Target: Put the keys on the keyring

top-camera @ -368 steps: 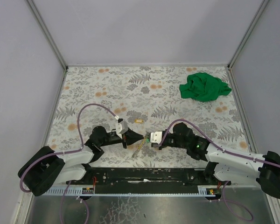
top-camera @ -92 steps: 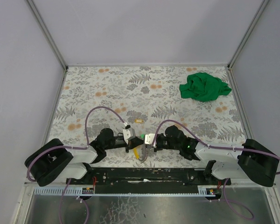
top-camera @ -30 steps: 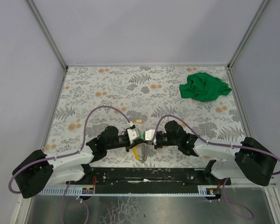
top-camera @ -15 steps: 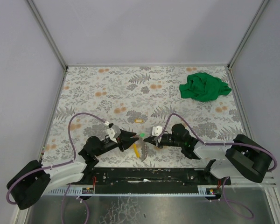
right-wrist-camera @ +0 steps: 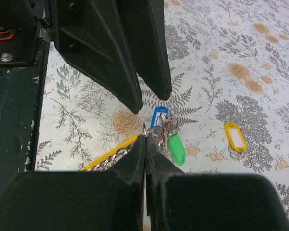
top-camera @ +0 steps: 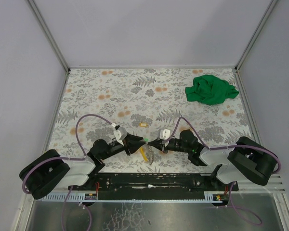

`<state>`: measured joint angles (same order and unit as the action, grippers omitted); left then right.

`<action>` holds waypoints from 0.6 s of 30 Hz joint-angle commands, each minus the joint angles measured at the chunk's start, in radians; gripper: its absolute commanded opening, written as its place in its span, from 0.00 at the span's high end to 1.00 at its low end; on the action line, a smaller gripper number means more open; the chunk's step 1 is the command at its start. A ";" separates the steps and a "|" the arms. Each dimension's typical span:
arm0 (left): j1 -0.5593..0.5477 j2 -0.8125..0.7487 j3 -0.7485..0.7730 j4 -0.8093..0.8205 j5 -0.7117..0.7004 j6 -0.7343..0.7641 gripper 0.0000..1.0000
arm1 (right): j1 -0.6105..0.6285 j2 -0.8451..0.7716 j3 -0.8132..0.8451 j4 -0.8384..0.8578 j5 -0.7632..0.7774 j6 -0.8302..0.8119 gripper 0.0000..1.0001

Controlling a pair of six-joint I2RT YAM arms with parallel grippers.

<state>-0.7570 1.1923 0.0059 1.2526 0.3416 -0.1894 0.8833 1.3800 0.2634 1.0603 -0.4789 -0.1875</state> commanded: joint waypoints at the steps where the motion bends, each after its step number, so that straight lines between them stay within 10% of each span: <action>1: 0.013 -0.032 -0.066 0.053 0.002 0.016 0.70 | -0.010 -0.026 -0.021 0.146 0.037 0.026 1.00; 18: 0.015 0.110 -0.063 0.221 0.079 -0.016 0.74 | -0.016 -0.072 -0.056 0.278 0.015 0.105 1.00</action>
<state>-0.7498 1.3060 0.0063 1.3609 0.3927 -0.2123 0.8768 1.3621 0.2039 1.2316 -0.4561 -0.0959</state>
